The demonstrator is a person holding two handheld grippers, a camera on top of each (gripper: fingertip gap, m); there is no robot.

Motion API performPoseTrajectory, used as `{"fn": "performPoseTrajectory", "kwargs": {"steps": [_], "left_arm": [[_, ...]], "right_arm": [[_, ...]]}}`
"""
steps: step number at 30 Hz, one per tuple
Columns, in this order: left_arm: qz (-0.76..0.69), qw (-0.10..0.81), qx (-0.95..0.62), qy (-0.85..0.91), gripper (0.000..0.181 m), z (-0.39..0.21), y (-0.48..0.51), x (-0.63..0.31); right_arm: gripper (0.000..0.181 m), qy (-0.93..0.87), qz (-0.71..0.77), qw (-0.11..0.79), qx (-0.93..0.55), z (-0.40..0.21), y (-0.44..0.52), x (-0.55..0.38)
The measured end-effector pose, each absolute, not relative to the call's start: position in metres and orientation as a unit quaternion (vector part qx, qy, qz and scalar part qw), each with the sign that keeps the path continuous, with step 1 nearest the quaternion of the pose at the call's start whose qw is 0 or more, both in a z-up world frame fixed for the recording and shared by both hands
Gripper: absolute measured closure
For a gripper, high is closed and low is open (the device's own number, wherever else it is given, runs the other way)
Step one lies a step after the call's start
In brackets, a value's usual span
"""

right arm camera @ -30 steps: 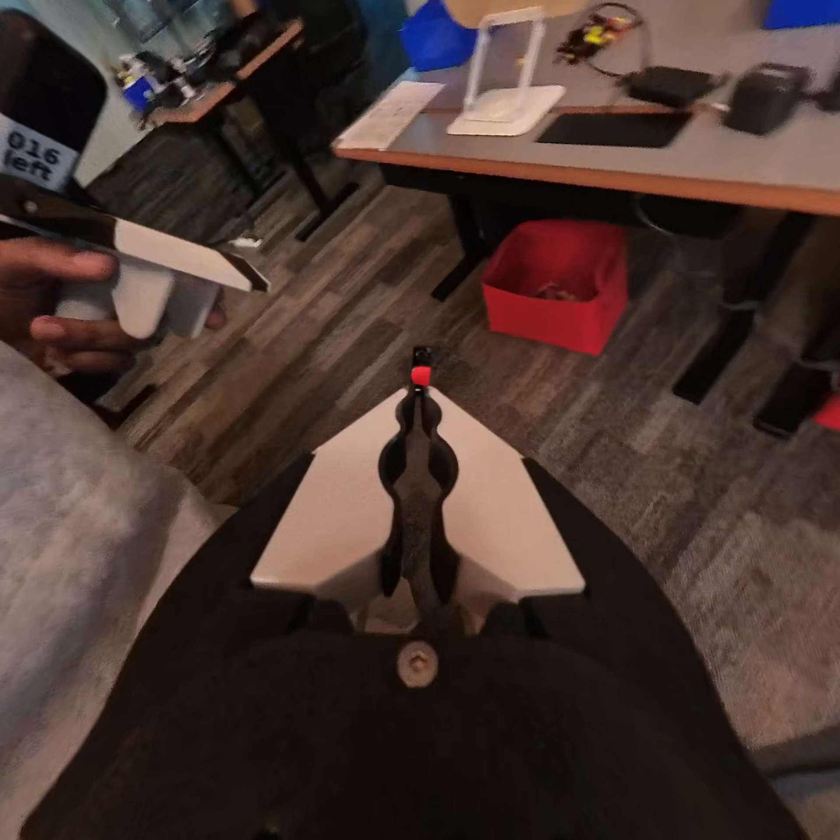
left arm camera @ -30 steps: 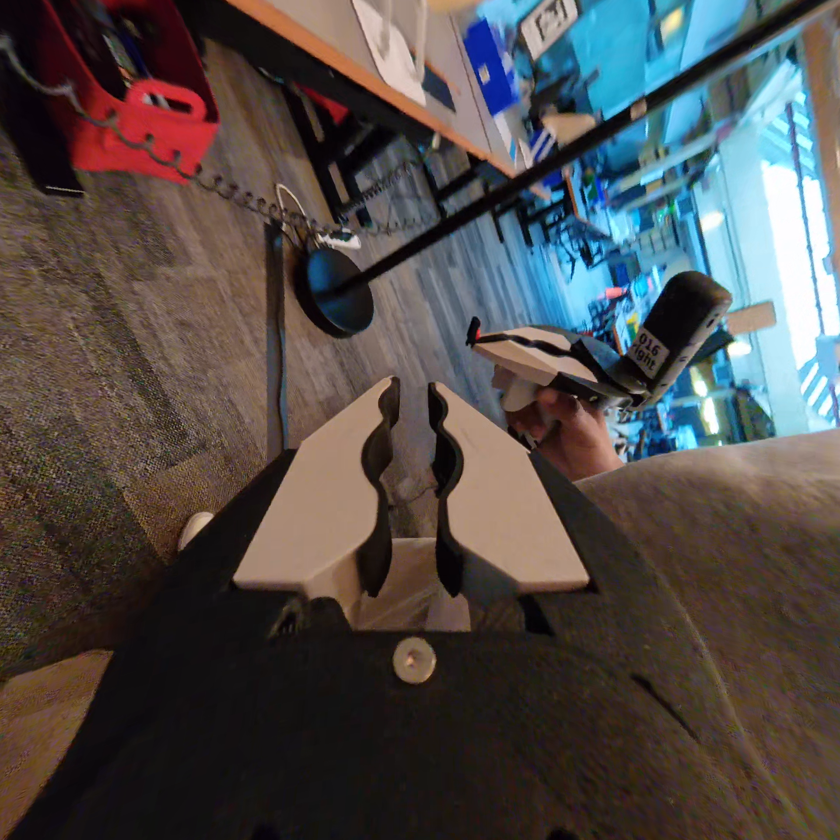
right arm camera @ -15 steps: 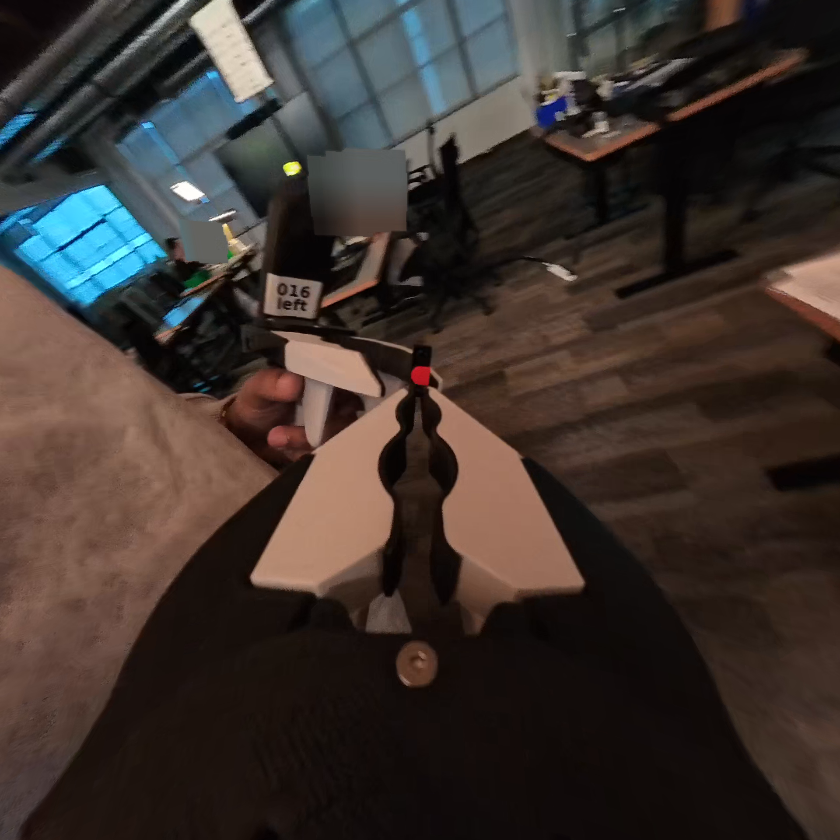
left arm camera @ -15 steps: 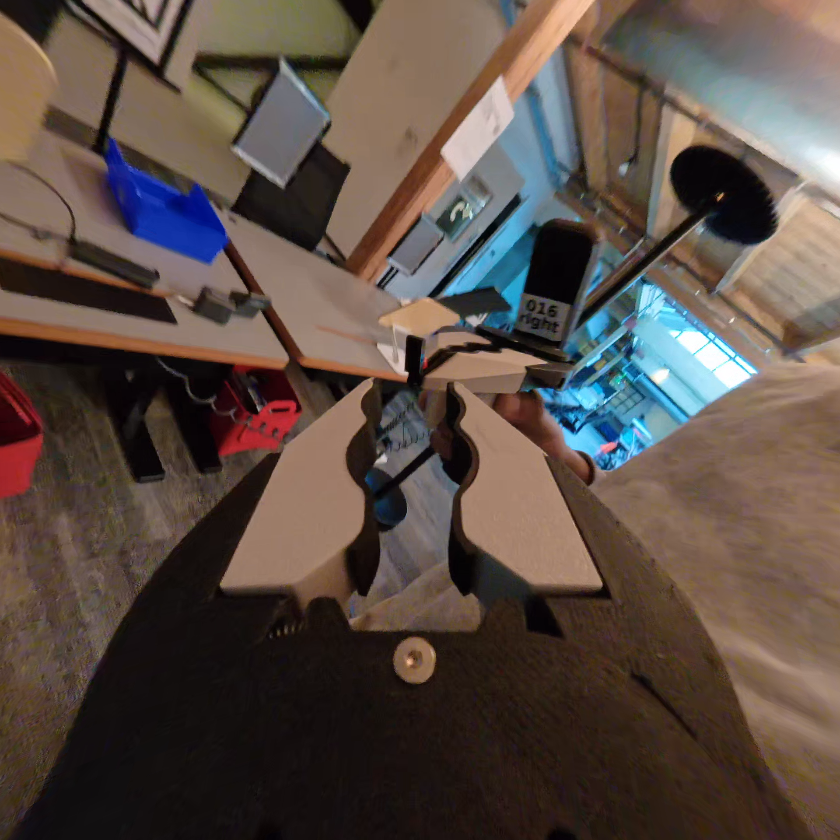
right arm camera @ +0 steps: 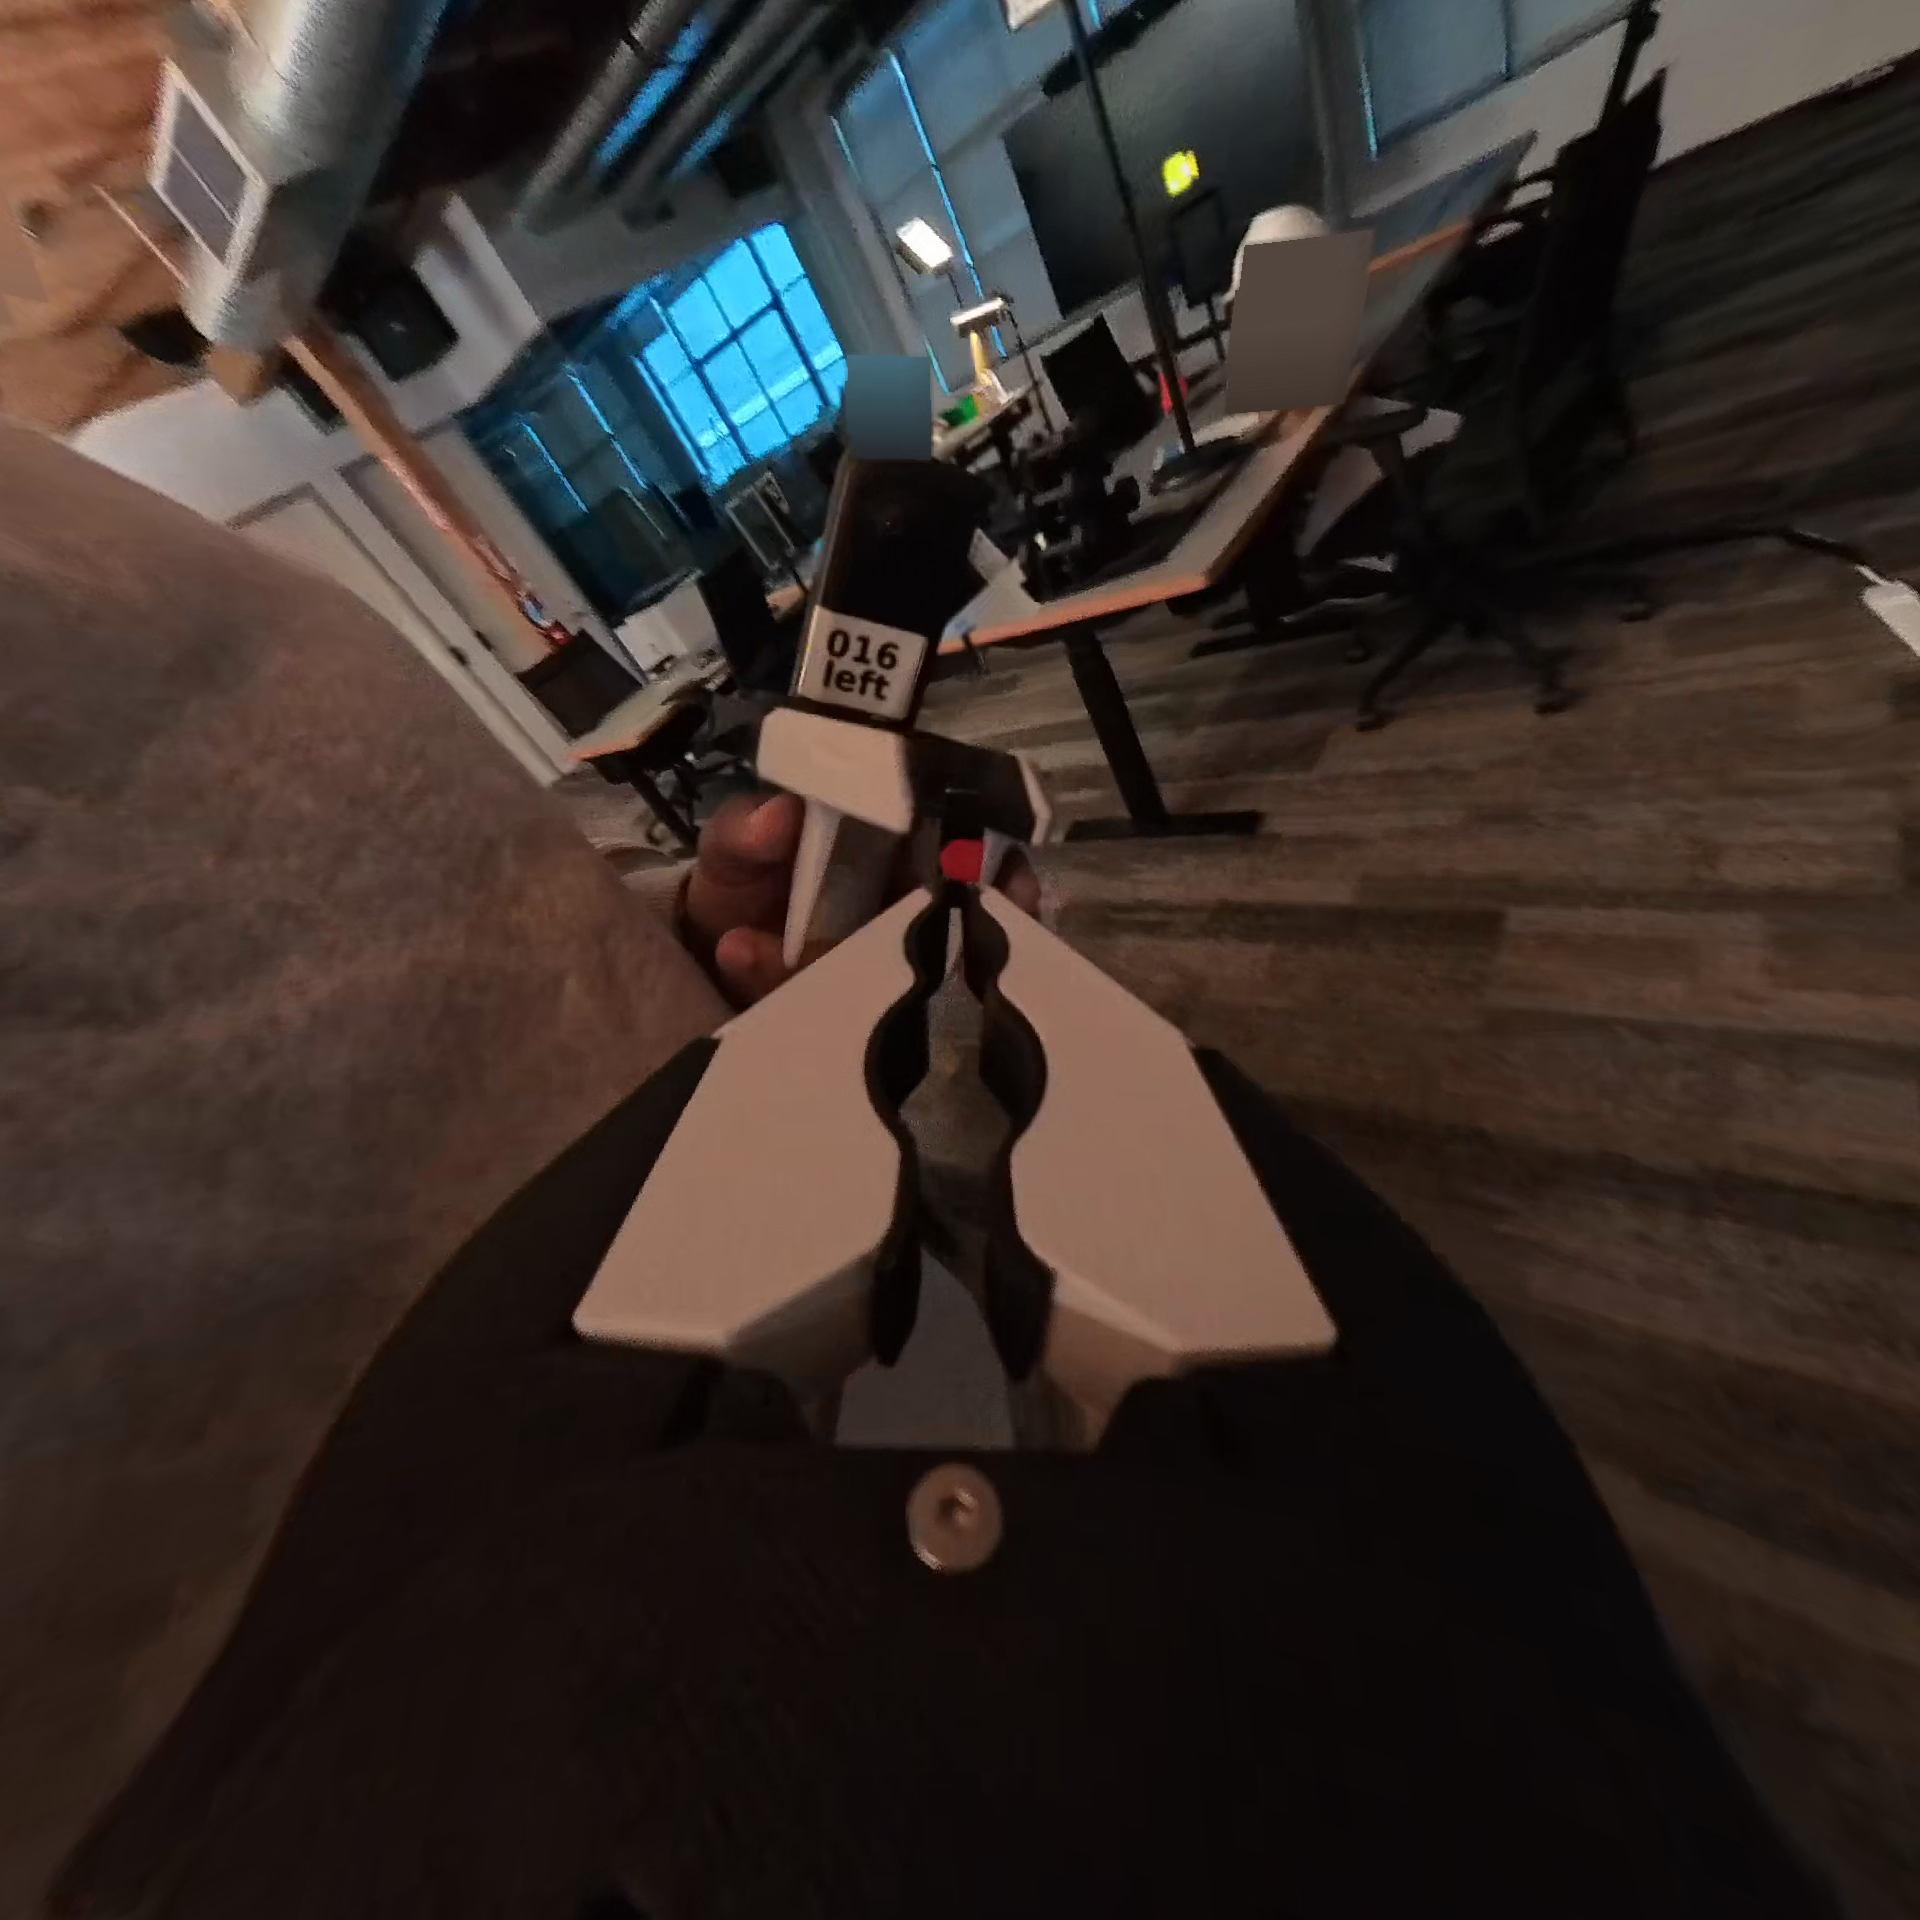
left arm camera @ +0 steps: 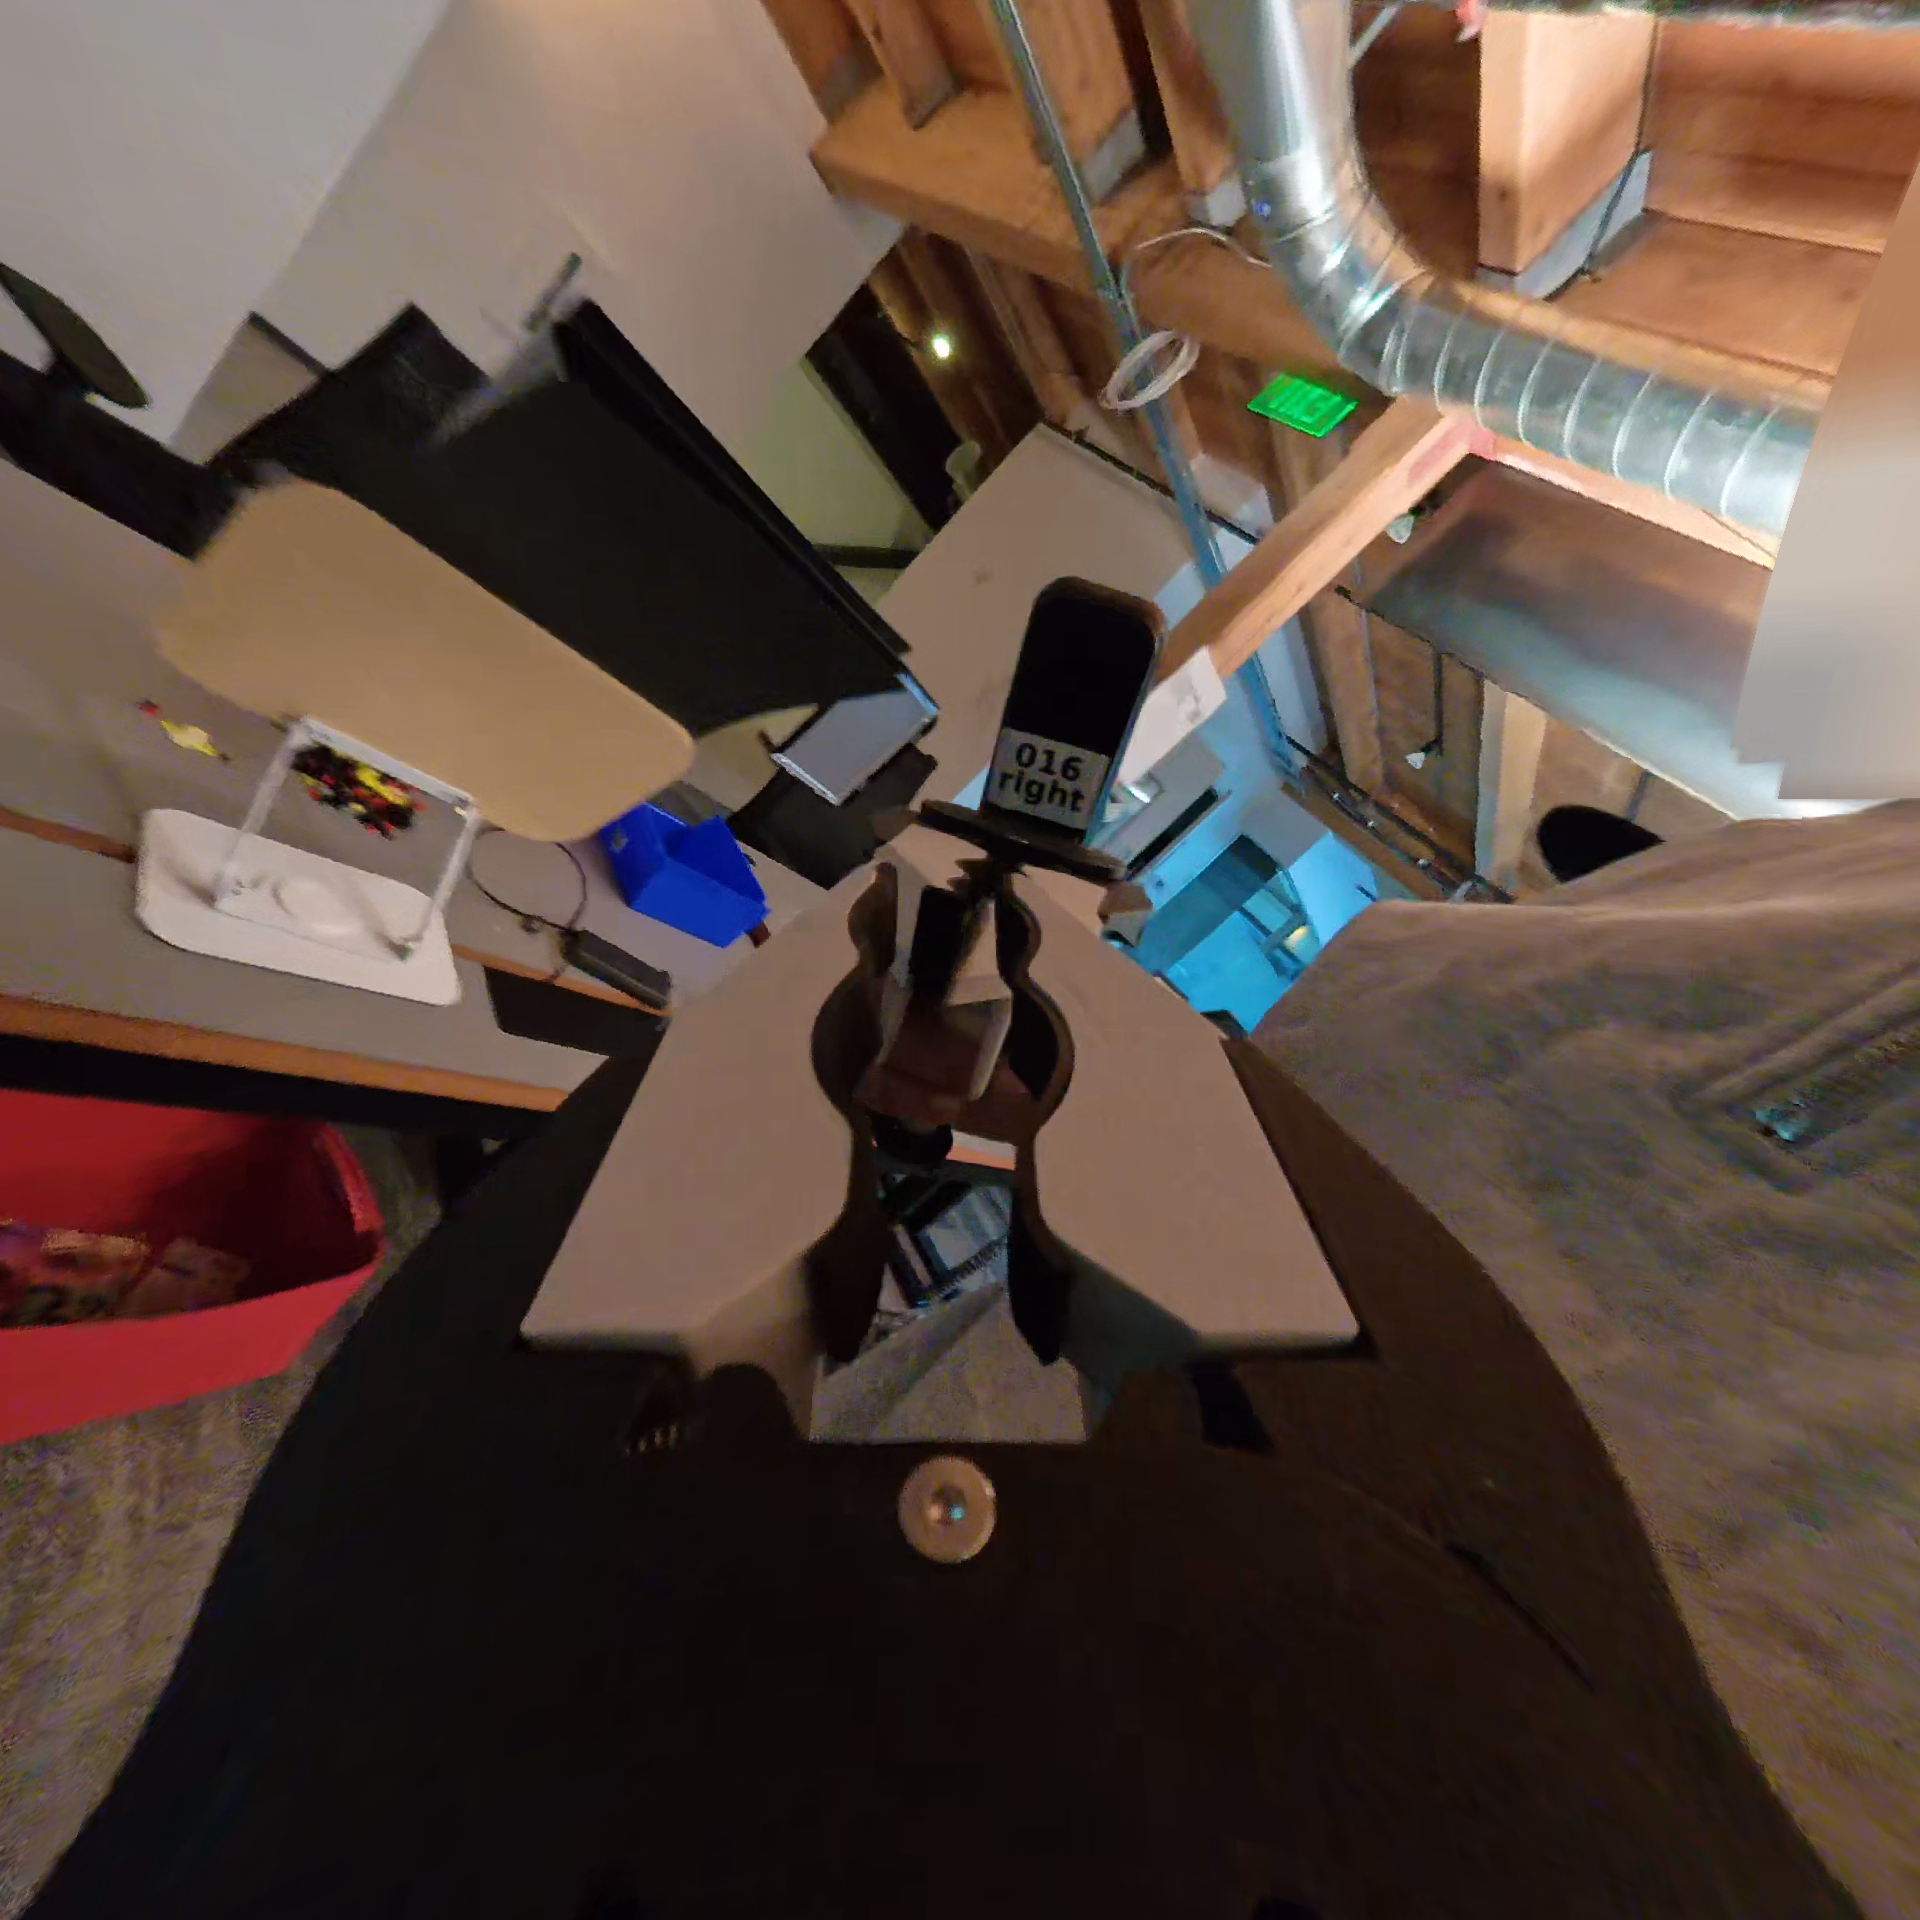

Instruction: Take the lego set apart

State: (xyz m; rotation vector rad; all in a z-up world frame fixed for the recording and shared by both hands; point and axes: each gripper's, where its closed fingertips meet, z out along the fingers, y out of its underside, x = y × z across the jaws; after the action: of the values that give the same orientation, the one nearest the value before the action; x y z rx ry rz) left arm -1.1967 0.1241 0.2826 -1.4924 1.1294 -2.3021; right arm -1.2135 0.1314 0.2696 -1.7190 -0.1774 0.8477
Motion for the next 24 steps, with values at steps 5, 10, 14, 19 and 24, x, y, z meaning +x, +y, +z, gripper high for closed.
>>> {"fn": "performPoseTrajectory", "kwargs": {"steps": [5, 10, 14, 19, 24], "left_arm": [[-0.751, 0.119, -0.53, 0.375, 0.167, 0.301, 0.221, -1.126], [-0.765, 0.157, -0.515, 0.353, 0.165, 0.32, 0.311, -1.078], [-0.781, 0.17, -0.501, 0.332, 0.162, 0.317, 0.389, -1.045], [-0.798, 0.159, -0.484, 0.323, 0.171, 0.304, 0.508, -1.006], [-0.802, 0.119, -0.478, 0.338, 0.174, 0.308, 0.645, -0.976]], "right_arm": [[0.181, -0.13, 0.396, 0.566, -0.711, 0.296, 0.234, -1.143], [0.181, -0.183, 0.403, 0.544, -0.713, 0.312, 0.323, -1.094], [0.181, -0.183, 0.394, 0.528, -0.73, 0.306, 0.399, -1.057], [0.181, -0.169, 0.384, 0.523, -0.742, 0.295, 0.515, -1.019], [0.181, -0.13, 0.391, 0.527, -0.743, 0.299, 0.651, -0.988]]}}
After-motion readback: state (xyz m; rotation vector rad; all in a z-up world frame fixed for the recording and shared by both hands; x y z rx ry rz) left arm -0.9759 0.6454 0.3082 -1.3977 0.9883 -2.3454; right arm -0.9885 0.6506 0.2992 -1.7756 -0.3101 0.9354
